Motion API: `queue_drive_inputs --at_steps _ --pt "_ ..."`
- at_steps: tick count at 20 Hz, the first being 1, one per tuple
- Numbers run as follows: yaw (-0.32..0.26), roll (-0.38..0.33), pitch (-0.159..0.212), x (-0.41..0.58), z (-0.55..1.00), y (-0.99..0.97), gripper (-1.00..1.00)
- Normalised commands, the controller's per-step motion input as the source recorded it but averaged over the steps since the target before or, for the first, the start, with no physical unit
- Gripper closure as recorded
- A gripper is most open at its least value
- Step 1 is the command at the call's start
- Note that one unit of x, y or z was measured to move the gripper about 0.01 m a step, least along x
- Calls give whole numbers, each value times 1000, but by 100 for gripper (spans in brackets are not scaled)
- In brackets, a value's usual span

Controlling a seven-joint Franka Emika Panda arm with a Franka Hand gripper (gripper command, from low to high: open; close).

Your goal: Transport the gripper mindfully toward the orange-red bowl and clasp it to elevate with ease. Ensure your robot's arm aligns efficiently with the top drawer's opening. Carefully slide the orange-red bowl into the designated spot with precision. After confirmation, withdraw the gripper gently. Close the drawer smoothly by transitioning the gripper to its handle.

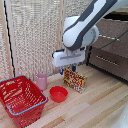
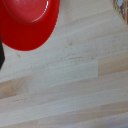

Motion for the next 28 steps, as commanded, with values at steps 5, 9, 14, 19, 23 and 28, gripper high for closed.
queue_drive_inputs --at_steps 5,9,14,19,23,28 --pt "0 -85 -4 -85 -488 188 -100" --pt "-58 -44 -39 -21 -338 291 -100" --pt "-124 -20 -62 -120 -258 283 -100" --pt "-45 -45 -61 -89 -376 126 -100" --pt "0 -50 -13 0 -526 0 -100" --pt "15 -37 -1 0 -226 25 100"
